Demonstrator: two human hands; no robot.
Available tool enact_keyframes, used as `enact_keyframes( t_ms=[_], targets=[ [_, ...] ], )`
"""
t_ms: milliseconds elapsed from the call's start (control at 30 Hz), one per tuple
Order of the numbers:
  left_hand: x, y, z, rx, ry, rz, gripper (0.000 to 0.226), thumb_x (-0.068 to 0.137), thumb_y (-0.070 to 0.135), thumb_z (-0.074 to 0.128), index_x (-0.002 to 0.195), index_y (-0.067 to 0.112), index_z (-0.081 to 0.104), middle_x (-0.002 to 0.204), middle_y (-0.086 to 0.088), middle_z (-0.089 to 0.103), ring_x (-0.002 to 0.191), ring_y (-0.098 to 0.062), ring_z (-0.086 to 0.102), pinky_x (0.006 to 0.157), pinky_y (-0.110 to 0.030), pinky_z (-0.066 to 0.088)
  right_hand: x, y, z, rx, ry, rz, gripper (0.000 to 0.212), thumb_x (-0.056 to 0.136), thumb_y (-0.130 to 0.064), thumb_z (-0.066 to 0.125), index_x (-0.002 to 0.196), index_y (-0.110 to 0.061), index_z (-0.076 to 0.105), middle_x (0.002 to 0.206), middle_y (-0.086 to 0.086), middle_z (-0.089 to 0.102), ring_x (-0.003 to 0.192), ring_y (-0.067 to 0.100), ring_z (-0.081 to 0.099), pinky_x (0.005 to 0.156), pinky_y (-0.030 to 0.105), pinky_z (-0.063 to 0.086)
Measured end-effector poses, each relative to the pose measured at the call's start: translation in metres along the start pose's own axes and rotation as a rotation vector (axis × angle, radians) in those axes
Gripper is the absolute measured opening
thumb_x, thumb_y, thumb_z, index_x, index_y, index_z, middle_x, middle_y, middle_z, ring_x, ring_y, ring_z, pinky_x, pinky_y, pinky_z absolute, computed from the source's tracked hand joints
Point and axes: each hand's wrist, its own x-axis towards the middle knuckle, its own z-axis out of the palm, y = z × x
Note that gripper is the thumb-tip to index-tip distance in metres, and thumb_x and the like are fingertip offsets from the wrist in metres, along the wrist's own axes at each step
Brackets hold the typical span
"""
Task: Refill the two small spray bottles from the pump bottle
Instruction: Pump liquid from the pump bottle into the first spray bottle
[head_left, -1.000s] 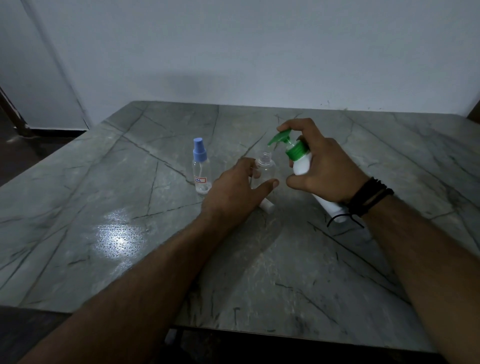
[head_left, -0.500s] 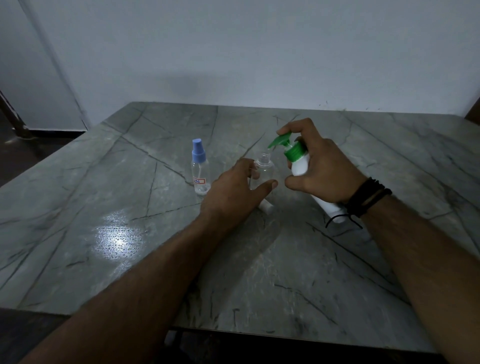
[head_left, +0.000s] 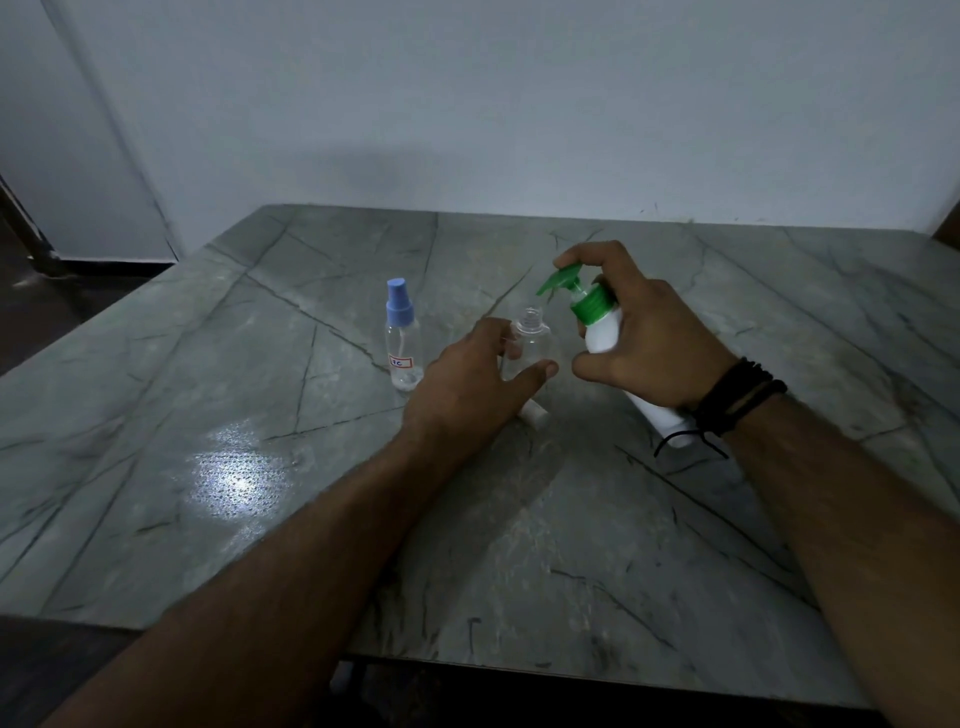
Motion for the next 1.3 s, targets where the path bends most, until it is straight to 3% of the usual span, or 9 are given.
enact_keyframes(
  t_ms=[200, 533, 1033, 1300],
  targets=[
    [-0.0002, 0.0017, -0.0002, -0.001, -0.007, -0.01, 0.05, 0.086, 0.054, 0.063, 0.125, 0.024, 0.05, 0.126, 0.007, 0.059, 0.099, -0.004, 0.049, 0.078, -0.024, 0.038, 0.0008, -0.0013, 0.0001, 0.008, -0.02, 0.005, 0.073, 0.065, -0.015, 0.075, 0.13, -0.026, 0.043, 0.081, 0.004, 0.064, 0.065, 0.02, 0.063, 0.061, 0.042, 0.052],
    [0.0003, 0.0035, 0.0003, 0.008, -0.022, -0.029, 0.051, 0.087, 0.053, 0.063, 0.127, 0.024, 0.049, 0.129, 0.006, 0.058, 0.099, -0.003, 0.047, 0.078, -0.024, 0.036, 0.0011, -0.0018, 0.0007, -0.001, -0.039, 0.001, 0.075, 0.067, -0.007, 0.08, 0.13, -0.024, 0.043, 0.083, -0.002, 0.064, 0.066, 0.013, 0.063, 0.06, 0.031, 0.051],
    [0.0001, 0.0045, -0.0013, 0.01, -0.028, -0.026, 0.049, 0.087, 0.053, 0.063, 0.124, 0.024, 0.05, 0.128, 0.006, 0.058, 0.097, -0.004, 0.047, 0.077, -0.023, 0.037, 0.0002, -0.003, 0.0009, 0.006, -0.053, 0.01, 0.073, 0.064, -0.022, 0.074, 0.131, -0.025, 0.043, 0.083, 0.001, 0.065, 0.067, 0.018, 0.064, 0.063, 0.041, 0.053],
    [0.0, 0.0037, -0.0011, 0.009, -0.03, -0.028, 0.049, 0.087, 0.054, 0.062, 0.124, 0.024, 0.05, 0.128, 0.006, 0.058, 0.098, -0.004, 0.047, 0.077, -0.023, 0.037, 0.0006, -0.003, 0.0005, 0.014, -0.058, 0.003, 0.072, 0.066, -0.015, 0.077, 0.129, -0.023, 0.044, 0.083, 0.0, 0.065, 0.067, 0.018, 0.064, 0.062, 0.041, 0.051]
  ],
)
